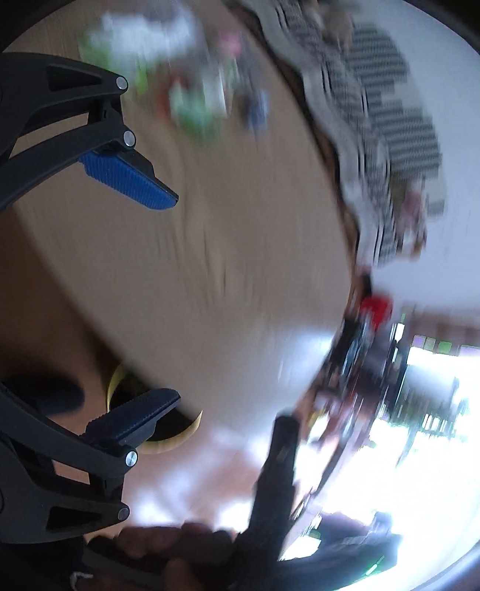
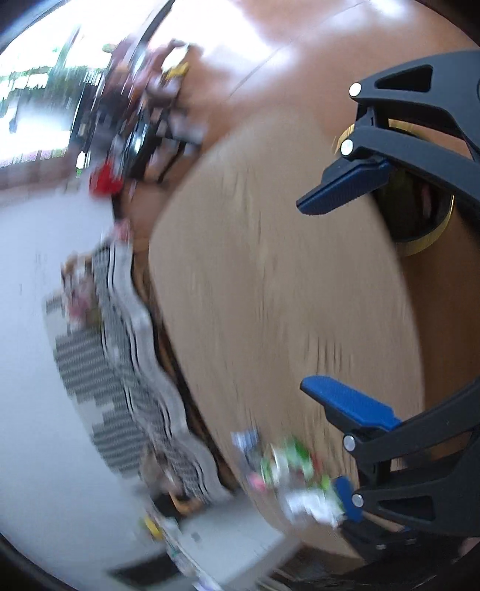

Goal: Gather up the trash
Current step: 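Open both tools to drop the box and bag into the bin, then grasp the white snack wrapper with the left tool while the right tool grasps the green tray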

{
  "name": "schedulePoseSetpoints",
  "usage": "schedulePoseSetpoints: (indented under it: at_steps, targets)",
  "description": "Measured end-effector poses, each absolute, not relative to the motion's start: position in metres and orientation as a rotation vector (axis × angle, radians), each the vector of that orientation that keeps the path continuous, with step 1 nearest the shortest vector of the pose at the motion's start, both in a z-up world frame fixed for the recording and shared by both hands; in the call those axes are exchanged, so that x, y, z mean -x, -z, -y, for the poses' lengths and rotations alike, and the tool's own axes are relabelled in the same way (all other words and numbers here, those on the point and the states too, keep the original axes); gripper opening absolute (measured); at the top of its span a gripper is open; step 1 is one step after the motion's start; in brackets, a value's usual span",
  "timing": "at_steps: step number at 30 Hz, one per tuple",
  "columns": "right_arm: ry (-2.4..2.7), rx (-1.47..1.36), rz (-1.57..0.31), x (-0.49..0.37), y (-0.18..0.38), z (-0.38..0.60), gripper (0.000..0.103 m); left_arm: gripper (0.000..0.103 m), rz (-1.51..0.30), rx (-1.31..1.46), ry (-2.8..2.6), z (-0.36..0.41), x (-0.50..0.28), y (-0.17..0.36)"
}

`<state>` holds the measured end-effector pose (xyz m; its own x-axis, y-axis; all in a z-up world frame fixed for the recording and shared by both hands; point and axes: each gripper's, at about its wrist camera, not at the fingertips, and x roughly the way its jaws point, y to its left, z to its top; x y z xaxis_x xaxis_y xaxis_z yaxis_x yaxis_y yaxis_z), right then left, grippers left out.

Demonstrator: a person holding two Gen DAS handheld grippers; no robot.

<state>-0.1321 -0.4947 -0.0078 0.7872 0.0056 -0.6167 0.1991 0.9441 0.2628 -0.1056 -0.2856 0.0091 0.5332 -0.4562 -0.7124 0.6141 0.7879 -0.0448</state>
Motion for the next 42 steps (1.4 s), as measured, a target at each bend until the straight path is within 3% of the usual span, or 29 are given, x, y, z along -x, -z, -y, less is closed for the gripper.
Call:
schedulePoseSetpoints:
  at_steps: [8, 14, 34, 35, 42]
  targets:
    - [-0.155, -0.207, -0.705, 0.064, 0.007, 0.348, 0.086, 0.095, -0.767, -0.016, 0.281, 0.074, 0.067, -0.034]
    - [-0.199, -0.101, -0.747, 0.029, 0.030, 0.280, 0.088, 0.095, -0.788, 0.039, 0.200, -0.015, 0.045, -0.024]
    - [-0.278, 0.030, -0.832, -0.061, 0.091, 0.250, 0.096, 0.094, -0.876, -0.206, 0.294, -0.009, -0.048, 0.086]
    - [-0.287, 0.029, -0.837, -0.063, 0.093, 0.250, 0.096, 0.093, -0.883, -0.205, 0.301, -0.009, -0.050, 0.087]
    - [-0.310, -0.009, -0.863, -0.082, 0.103, 0.251, 0.096, 0.047, -0.893, -0.192, 0.317, -0.003, -0.053, 0.089]
